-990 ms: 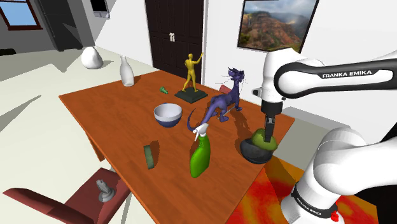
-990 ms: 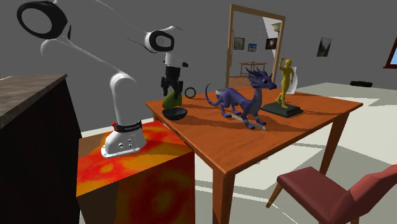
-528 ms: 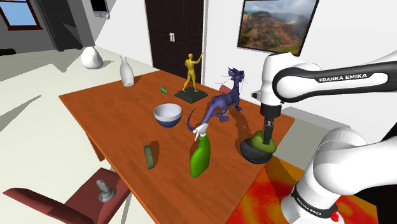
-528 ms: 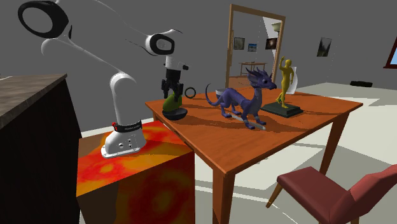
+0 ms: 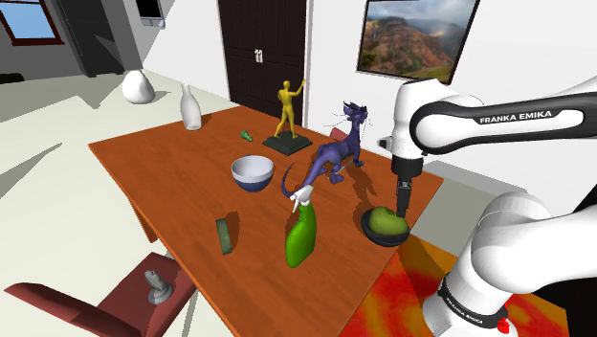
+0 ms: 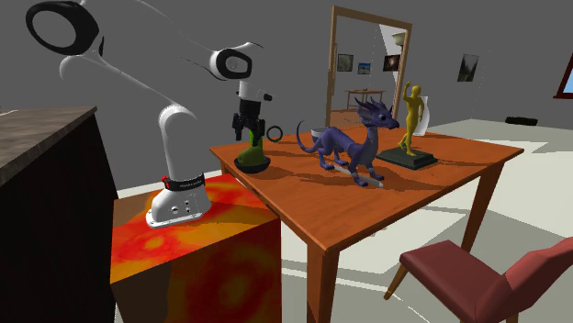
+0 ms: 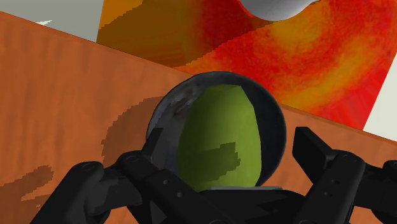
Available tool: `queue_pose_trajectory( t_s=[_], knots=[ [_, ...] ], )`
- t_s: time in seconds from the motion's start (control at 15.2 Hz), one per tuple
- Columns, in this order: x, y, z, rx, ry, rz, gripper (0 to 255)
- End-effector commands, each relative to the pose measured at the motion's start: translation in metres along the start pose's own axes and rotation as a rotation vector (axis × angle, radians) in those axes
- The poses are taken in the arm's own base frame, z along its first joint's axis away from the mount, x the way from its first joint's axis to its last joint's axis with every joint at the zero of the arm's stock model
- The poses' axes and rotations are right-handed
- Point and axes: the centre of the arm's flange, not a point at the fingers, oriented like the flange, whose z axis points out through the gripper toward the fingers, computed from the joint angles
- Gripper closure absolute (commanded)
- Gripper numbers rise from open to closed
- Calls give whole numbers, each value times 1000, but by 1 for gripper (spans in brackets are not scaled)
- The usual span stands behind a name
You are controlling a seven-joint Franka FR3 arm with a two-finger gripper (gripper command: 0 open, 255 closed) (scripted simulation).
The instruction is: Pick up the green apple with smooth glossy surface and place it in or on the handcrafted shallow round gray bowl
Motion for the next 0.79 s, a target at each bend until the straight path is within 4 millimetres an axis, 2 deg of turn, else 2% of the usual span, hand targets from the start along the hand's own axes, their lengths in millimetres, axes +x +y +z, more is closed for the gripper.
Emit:
queue_pose_trajectory(
  t_s=[0.0, 0.2, 0.73],
  knots=[
    [0, 0, -13, 0, 0, 0, 0],
    [0, 0, -50, 0, 0, 0, 0],
    [0, 0, -50, 0, 0, 0, 0]
  ],
)
